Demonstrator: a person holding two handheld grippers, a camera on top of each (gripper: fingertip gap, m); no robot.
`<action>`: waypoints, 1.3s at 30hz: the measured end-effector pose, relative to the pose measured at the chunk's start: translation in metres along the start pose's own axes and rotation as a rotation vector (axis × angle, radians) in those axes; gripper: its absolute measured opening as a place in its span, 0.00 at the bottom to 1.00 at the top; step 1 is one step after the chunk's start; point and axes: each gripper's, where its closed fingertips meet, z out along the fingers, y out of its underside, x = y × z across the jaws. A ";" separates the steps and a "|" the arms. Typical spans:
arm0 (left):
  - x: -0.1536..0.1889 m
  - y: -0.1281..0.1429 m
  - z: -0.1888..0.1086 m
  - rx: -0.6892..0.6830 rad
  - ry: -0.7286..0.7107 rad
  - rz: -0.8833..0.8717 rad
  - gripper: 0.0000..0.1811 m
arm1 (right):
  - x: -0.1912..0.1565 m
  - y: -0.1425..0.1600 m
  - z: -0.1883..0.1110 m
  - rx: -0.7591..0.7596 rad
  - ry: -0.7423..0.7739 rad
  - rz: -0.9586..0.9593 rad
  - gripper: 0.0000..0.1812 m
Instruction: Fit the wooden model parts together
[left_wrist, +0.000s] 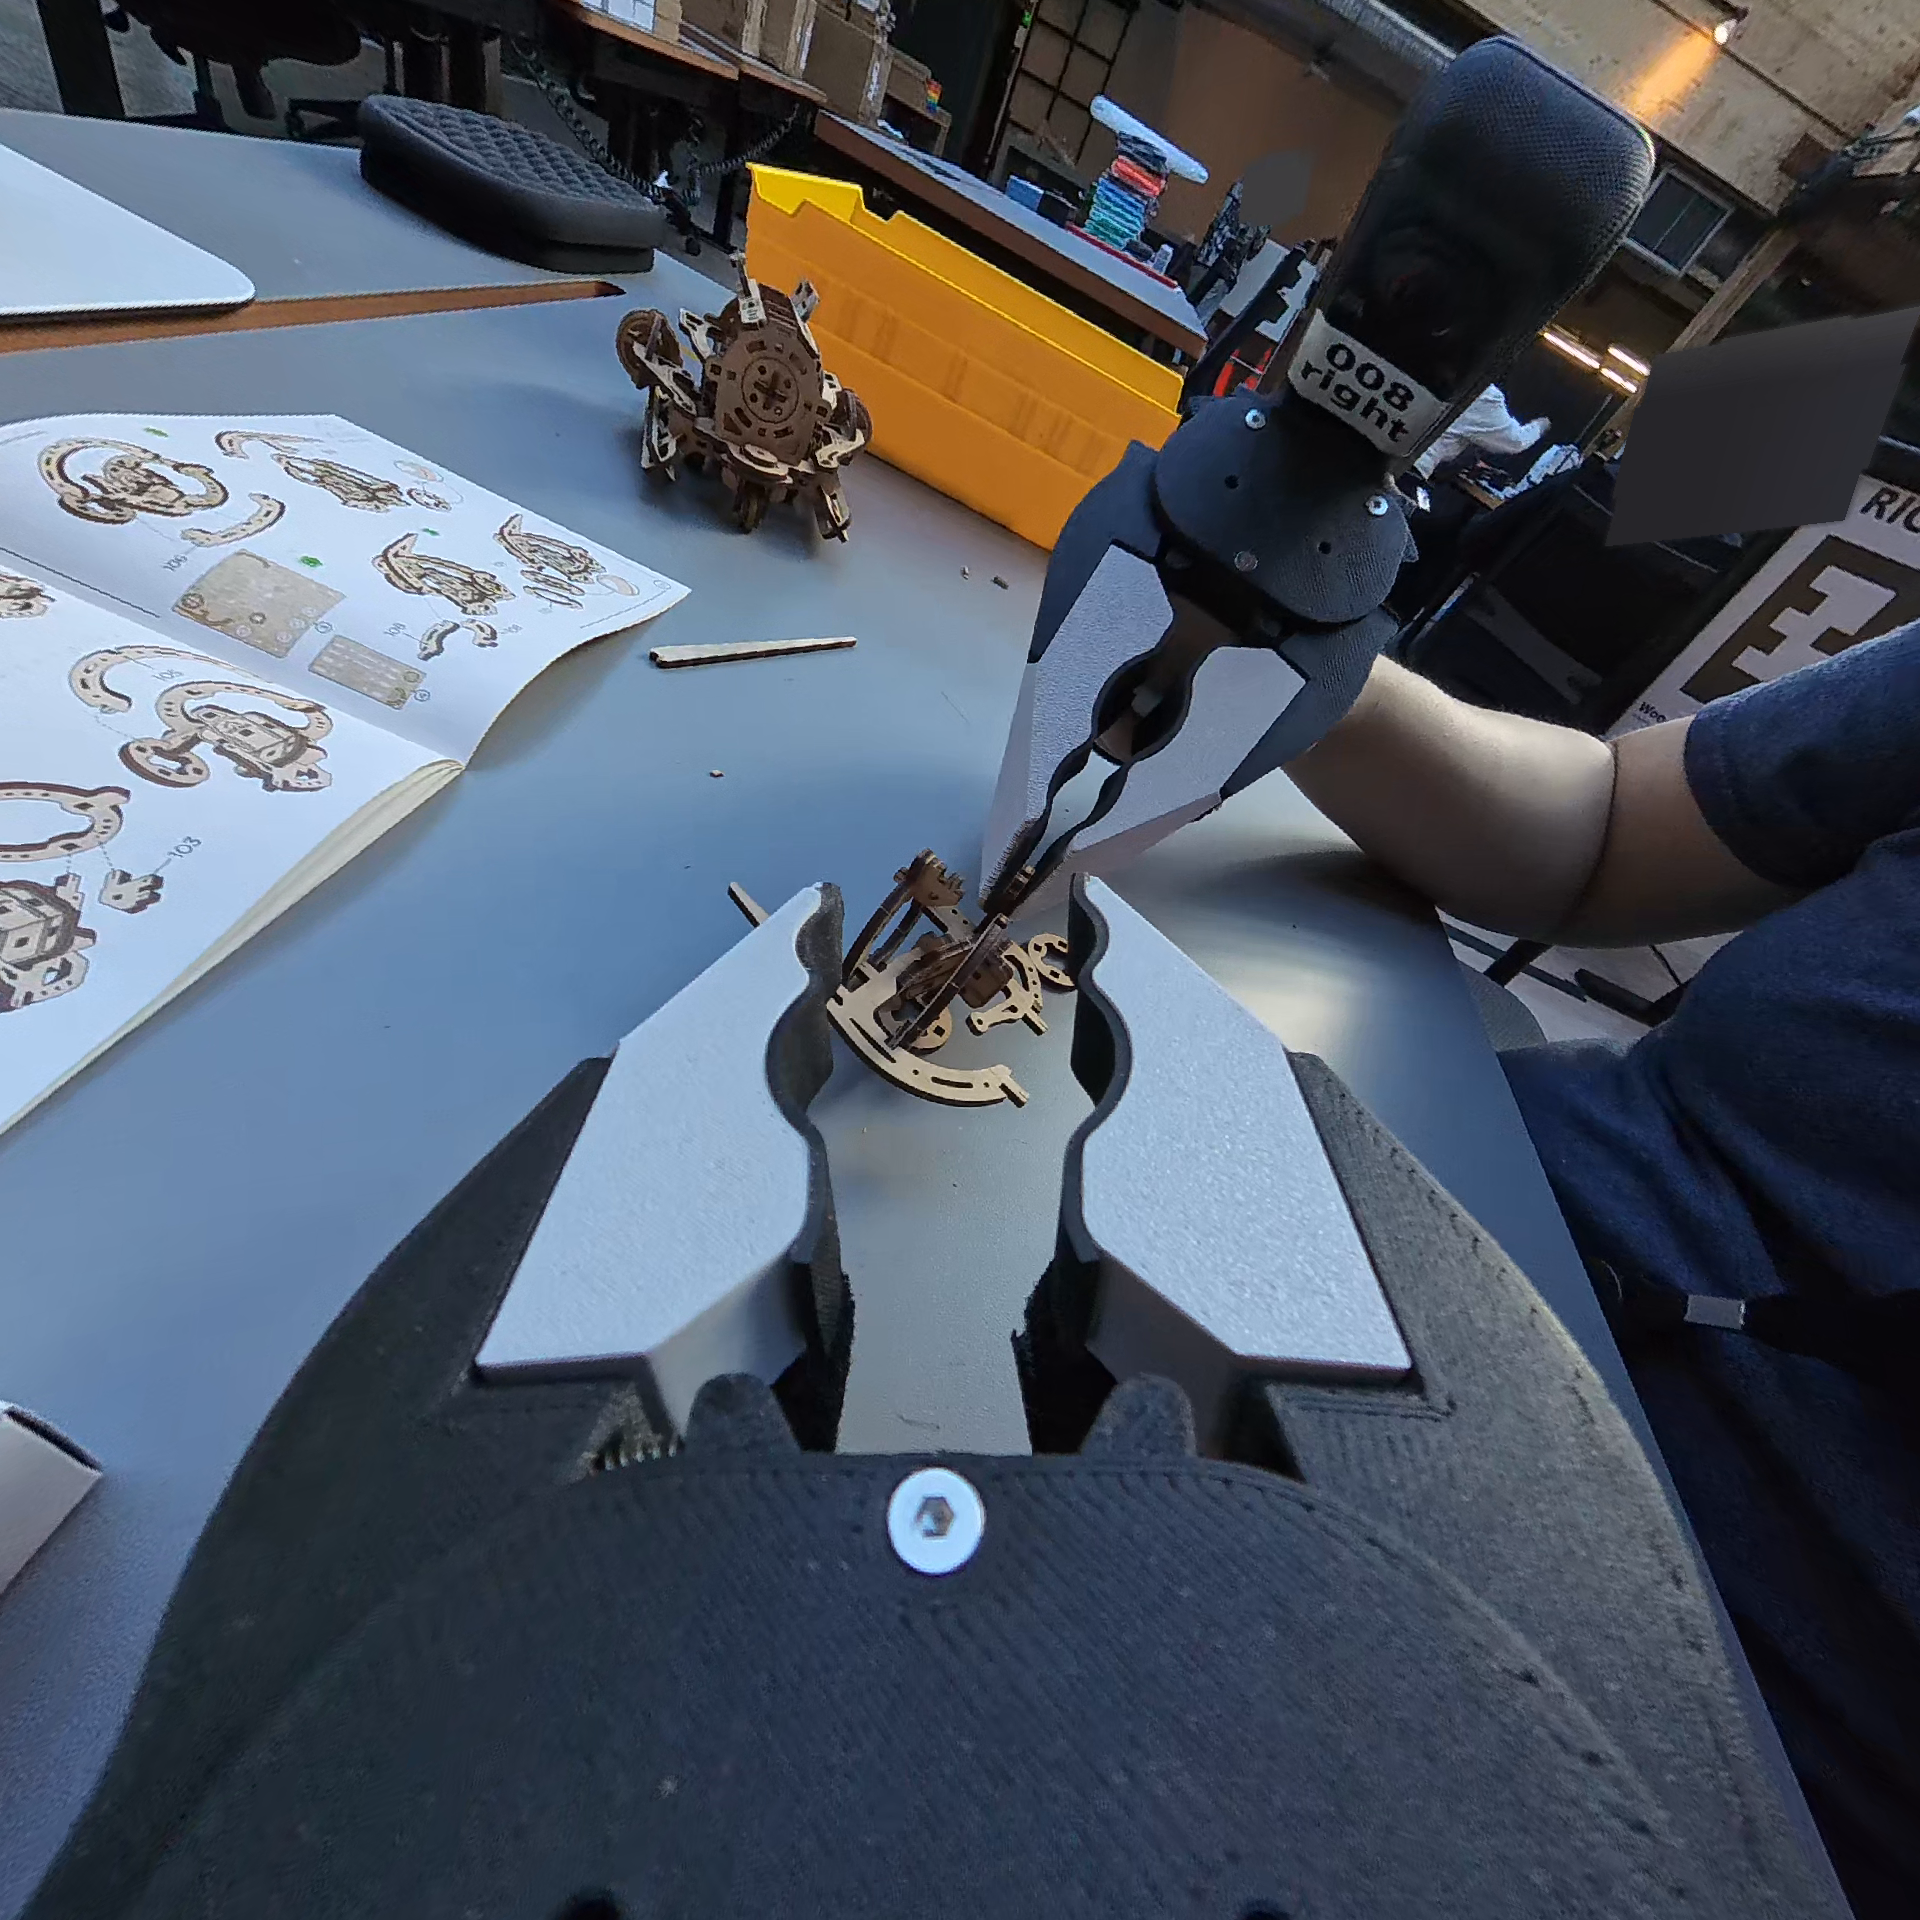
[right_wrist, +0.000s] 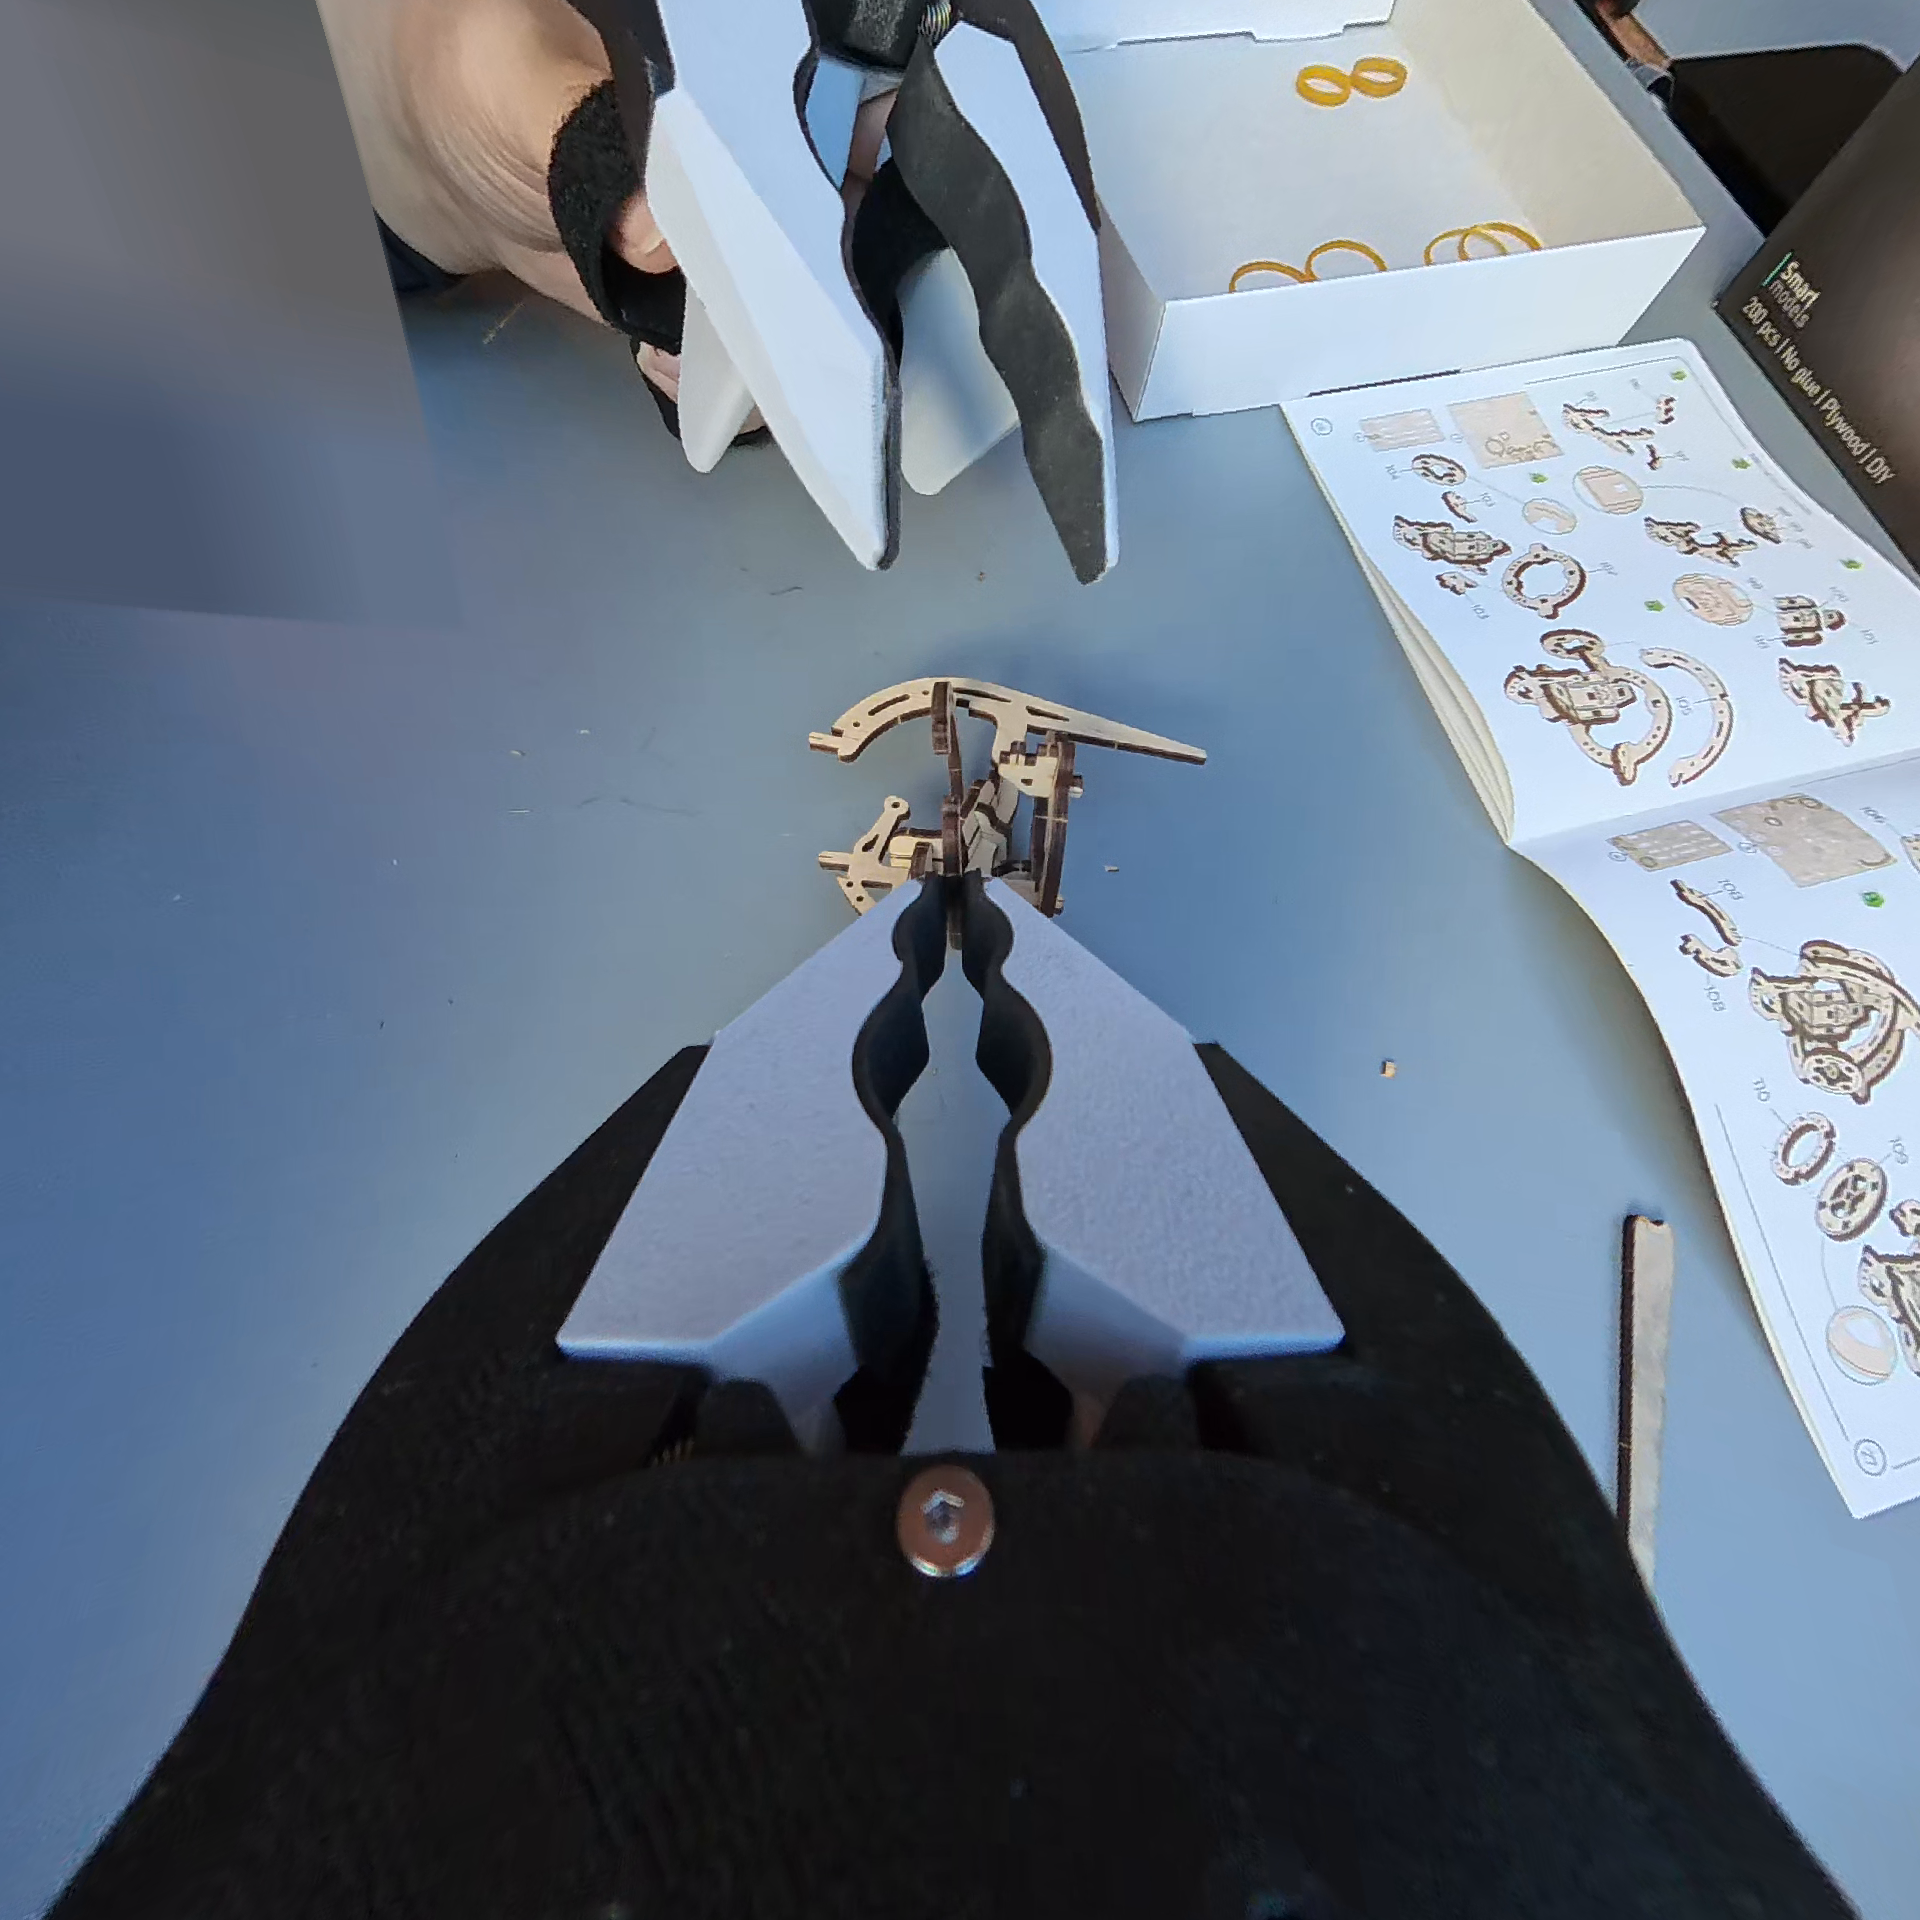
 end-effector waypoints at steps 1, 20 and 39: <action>0.000 0.000 0.000 -0.001 0.001 0.000 0.23 | 0.000 0.000 0.000 0.006 -0.001 0.003 0.01; 0.001 0.000 0.001 -0.003 0.001 0.003 0.23 | 0.002 0.001 0.001 0.042 -0.005 0.033 0.01; 0.001 0.000 0.000 0.001 0.003 0.001 0.24 | 0.006 -0.001 0.006 0.052 0.031 0.035 0.04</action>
